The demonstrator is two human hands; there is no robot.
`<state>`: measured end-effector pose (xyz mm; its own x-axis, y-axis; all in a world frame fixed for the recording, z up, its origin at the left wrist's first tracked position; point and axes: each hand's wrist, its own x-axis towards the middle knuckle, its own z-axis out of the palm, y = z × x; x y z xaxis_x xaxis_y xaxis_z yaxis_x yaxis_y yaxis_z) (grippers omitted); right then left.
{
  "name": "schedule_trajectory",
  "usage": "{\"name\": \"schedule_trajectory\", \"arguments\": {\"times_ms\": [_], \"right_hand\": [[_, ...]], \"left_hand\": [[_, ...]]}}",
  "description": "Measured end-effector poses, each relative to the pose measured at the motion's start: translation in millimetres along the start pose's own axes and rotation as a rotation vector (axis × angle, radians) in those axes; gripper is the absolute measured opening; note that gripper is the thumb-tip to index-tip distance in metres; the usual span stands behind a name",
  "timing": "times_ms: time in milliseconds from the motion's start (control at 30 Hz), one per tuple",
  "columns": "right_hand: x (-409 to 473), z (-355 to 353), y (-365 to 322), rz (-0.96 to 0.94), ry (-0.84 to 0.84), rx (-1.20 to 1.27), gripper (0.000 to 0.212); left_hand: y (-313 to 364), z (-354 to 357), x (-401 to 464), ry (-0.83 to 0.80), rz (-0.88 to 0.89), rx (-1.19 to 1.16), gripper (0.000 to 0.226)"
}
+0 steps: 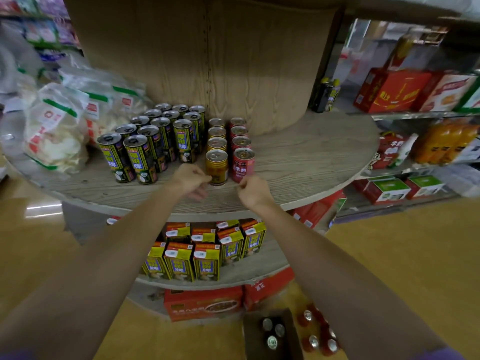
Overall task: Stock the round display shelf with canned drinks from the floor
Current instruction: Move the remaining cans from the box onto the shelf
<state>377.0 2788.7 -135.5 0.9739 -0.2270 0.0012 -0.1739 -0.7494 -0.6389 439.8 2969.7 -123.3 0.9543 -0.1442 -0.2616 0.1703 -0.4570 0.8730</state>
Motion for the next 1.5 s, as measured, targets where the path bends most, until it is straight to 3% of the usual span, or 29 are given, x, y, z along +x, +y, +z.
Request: {"name": "schedule_trajectory", "arguments": {"times_ms": [233, 367, 533, 733, 800, 1033, 1167, 1333, 1500], "right_hand": [[-42, -51, 78, 0.046, -0.112, 0.17, 0.026], [-85, -80, 143, 0.066, -0.152, 0.13, 0.017], [-138, -89, 231, 0.168, -0.182, 0.133, 0.009], [-178, -87, 298, 0.258, -0.187, 0.083, 0.028], [-188, -79, 318, 0.316, -0.21, 0.085, 0.016], [-210, -33, 385, 0.534, -0.283, 0.135, 0.009], [-206, -7, 395, 0.641, -0.26, 0.122, 0.016], [-179, 43, 394, 0.706, -0.232, 0.128, 0.014], [-158, 101, 396, 0.845, -0.183, 0.187, 0.023]], "left_hand": [[22, 79, -53, -0.19, 0.016, 0.059, 0.019], [25, 154, -74, -0.299, 0.088, 0.304, 0.009], [3, 241, -96, -0.393, 0.141, 0.532, 0.016], [-26, 323, -122, -0.499, 0.188, 0.631, 0.005], [-39, 341, -123, -0.529, 0.201, 0.692, 0.008], [-102, 378, -99, -0.556, 0.123, 0.817, 0.016], [-135, 390, -73, -0.574, 0.062, 0.786, 0.007], [-184, 413, -32, -0.681, 0.032, 0.74, 0.012], [-239, 429, 1, -0.702, -0.131, 0.721, 0.011]]}}
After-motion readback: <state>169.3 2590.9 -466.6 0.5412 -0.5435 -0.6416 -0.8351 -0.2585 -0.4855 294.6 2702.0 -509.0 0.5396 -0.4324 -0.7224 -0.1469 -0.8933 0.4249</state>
